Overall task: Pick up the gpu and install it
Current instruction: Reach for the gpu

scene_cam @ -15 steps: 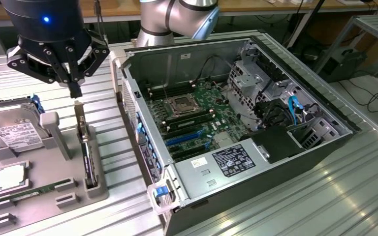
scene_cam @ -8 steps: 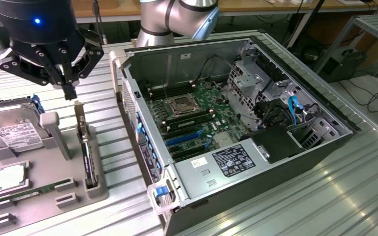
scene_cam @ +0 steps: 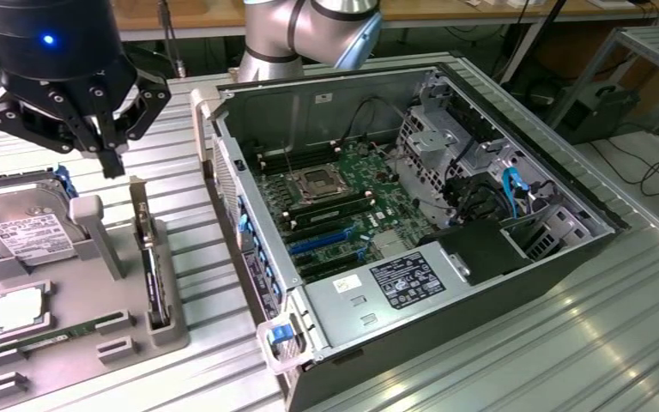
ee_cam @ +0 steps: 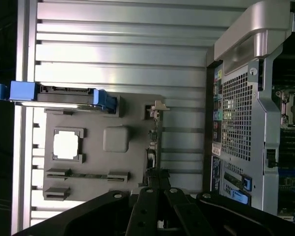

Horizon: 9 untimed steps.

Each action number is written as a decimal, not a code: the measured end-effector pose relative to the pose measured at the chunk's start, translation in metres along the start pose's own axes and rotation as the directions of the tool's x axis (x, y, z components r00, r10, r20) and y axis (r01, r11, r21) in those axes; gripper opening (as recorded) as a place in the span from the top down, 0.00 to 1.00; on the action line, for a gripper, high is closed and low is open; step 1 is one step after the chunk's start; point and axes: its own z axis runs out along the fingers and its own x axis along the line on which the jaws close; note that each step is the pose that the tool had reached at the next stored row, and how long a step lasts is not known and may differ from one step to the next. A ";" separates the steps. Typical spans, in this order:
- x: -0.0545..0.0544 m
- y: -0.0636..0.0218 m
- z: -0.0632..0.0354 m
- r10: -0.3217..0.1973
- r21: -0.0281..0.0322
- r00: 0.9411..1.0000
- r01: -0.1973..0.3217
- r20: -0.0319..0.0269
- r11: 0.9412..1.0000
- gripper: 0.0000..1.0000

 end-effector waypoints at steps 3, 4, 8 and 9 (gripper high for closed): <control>0.003 -0.0007 -0.0001 -0.002 0.000 1.000 0.002 0.000 1.000 0.89; 0.005 -0.0010 -0.0002 -0.003 0.000 1.000 0.003 0.000 1.000 0.89; 0.009 -0.0016 -0.0002 -0.006 0.000 1.000 0.006 -0.001 1.000 0.89; 0.009 -0.0017 -0.0002 -0.006 0.000 1.000 0.006 0.000 1.000 0.89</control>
